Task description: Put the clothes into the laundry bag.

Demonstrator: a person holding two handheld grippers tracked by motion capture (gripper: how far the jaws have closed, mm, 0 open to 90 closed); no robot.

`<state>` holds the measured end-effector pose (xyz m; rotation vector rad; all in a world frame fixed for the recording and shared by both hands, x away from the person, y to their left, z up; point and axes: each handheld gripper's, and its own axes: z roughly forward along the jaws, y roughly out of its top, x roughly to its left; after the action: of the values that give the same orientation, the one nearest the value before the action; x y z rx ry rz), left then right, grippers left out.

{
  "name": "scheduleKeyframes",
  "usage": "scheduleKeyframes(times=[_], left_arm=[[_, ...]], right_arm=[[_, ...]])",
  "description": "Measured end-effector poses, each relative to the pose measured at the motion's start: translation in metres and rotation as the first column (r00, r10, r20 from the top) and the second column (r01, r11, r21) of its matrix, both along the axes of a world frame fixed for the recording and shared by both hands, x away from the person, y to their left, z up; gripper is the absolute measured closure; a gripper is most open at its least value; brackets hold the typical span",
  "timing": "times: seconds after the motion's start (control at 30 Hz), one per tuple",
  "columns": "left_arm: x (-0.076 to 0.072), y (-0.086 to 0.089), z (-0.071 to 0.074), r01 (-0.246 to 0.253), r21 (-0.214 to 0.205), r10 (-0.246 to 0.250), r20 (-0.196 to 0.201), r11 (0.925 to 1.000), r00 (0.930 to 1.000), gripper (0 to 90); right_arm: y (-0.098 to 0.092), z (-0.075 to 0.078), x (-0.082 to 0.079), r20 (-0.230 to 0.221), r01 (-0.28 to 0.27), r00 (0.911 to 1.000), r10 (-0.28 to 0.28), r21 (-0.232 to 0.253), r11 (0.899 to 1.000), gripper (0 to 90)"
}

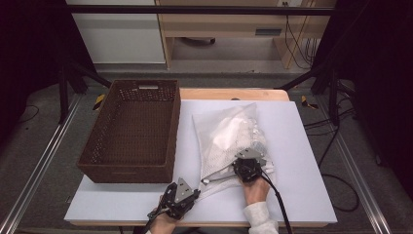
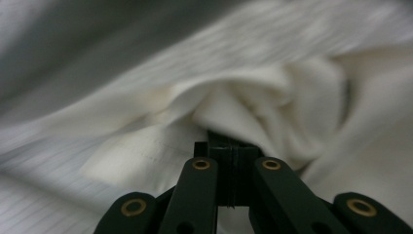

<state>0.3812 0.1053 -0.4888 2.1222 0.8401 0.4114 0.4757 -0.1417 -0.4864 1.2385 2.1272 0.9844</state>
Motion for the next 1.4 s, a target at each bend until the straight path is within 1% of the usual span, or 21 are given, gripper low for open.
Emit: scheduleKeyframes(times=[0.07, 0.17, 0.2, 0.23, 0.3, 0.37, 0.43, 0.47, 0.53, 0.57, 0.63, 0.67, 0.73, 0.83, 0.87, 0.93, 1.03, 1.13, 1.23, 1.27, 1.4], left_arm=[[0.0, 0.001, 0.0, 0.002, -0.004, -0.002, 0.0, 1.0, 1.0, 88.3], [0.0, 0.001, -0.001, 0.003, -0.007, -0.003, 0.002, 1.0, 1.0, 88.2], [0.0, 0.001, -0.001, 0.003, -0.009, -0.003, 0.001, 1.0, 1.0, 88.2], [0.0, 0.001, -0.001, 0.002, -0.011, -0.002, 0.0, 0.9999, 1.0, 88.2], [0.0, 0.001, -0.001, 0.002, -0.01, -0.002, 0.001, 0.9999, 1.0, 88.1], [0.001, 0.001, -0.001, 0.003, -0.01, -0.003, 0.002, 1.0, 1.0, 88.0], [0.0, 0.001, -0.001, 0.0, -0.014, 0.0, 0.001, 0.9999, 1.0, 87.9], [0.0, 0.001, -0.001, 0.001, -0.011, -0.001, 0.003, 0.9999, 1.0, 87.9], [0.0, 0.001, -0.002, 0.0, -0.013, 0.0, 0.003, 0.9999, 1.0, 87.9], [0.0, 0.001, -0.002, 0.0, -0.015, 0.0, 0.002, 0.9999, 1.0, 87.9], [0.001, 0.001, -0.002, 0.001, -0.015, -0.001, 0.002, 0.9999, 1.0, 87.9], [0.001, 0.001, -0.002, 0.0, -0.015, 0.0, 0.001, 0.9999, 1.0, 87.9], [0.002, 0.001, -0.002, 0.002, -0.019, -0.002, -0.001, 0.9998, 1.0, 87.9], [0.002, 0.001, -0.002, 0.001, -0.021, -0.001, -0.002, 0.9998, 1.0, 87.9], [0.002, 0.001, -0.002, 0.001, -0.02, -0.001, -0.002, 0.9998, 1.0, 87.9], [0.002, 0.001, -0.002, 0.001, -0.021, -0.001, -0.003, 0.9998, 1.0, 87.9], [0.003, 0.002, -0.002, 0.001, -0.029, -0.002, -0.014, 0.9996, 0.9999, 87.8], [0.003, 0.004, -0.002, -0.008, -0.043, 0.007, -0.025, 0.999, 0.9997, 87.8], [0.004, 0.007, -0.001, -0.018, -0.051, 0.016, -0.037, 0.9985, 0.9992, 87.7], [0.005, 0.008, -0.002, -0.022, -0.065, 0.019, -0.048, 0.9976, 0.9987, 87.7], [0.007, 0.009, -0.001, -0.028, -0.076, 0.025, -0.046, 0.9967, 0.9986, 85.9]], right_arm=[[-0.004, -0.001, 0.006, 0.01, 0.042, 0.9991, -0.042, 0.004, 0.999, 90.0], [-0.009, 0.0, -0.001, 0.017, 0.033, 0.9993, -0.034, 0.022, 0.999, 90.0], [-0.011, 0.001, -0.004, 0.02, 0.019, 0.9996, -0.02, 0.043, 0.999, 86.5], [-0.014, 0.004, -0.01, 0.019, 0.006, 0.9998, -0.007, 0.062, 0.998, 82.8], [-0.023, 0.013, -0.024, 0.018, -0.011, 0.9998, 0.01, 0.065, 0.998, 77.9], [-0.042, 0.024, -0.043, 0.079, -0.016, 0.9969, 0.008, 0.097, 0.995, 71.4], [-0.061, 0.032, -0.055, 0.121, 0.012, 0.9923, -0.027, 0.129, 0.992, 62.4], [-0.072, 0.036, -0.061, 0.151, 0.04, 0.9866, -0.061, 0.136, 0.99, 56.6], [-0.09, 0.038, -0.066, 0.174, 0.099, 0.9769, -0.124, 0.146, 0.984, 47.1], [-0.099, 0.034, -0.063, 0.165, 0.14, 0.973, -0.162, 0.134, 0.981, 43.7], [-0.106, 0.025, -0.056, 0.108, 0.158, 0.9794, -0.17, 0.113, 0.981, 44.5], [-0.109, 0.019, -0.052, 0.1, 0.16, 0.9804, -0.17, 0.099, 0.982, 45.1], [-0.11, 0.011, -0.043, 0.049, 0.163, 0.9846, -0.168, 0.08, 0.983, 48.7], [-0.109, 0.008, -0.036, -0.009, 0.131, 0.9914, -0.131, 0.095, 0.987, 68.3], [-0.109, 0.009, -0.037, -0.013, 0.135, 0.9909, -0.134, 0.082, 0.988, 80.8], [-0.111, 0.013, -0.043, -0.003, 0.132, 0.9912, -0.132, 0.079, 0.988, 85.5], [-0.117, 0.021, -0.057, 0.01, 0.108, 0.9939, -0.11, 0.099, 0.989, 86.8], [-0.119, 0.024, -0.072, 0.026, 0.08, 0.9963, -0.082, 0.068, 0.994, 86.9], [-0.123, 0.02, -0.085, -0.028, 0.066, 0.9975, -0.064, 0.084, 0.994, 86.8], [-0.123, 0.016, -0.088, -0.038, 0.066, 0.9973, -0.063, 0.063, 0.996, 86.7], [-0.121, 0.001, -0.084, -0.071, 0.077, 0.9948, -0.073, 0.057, 0.995, 83.6]])
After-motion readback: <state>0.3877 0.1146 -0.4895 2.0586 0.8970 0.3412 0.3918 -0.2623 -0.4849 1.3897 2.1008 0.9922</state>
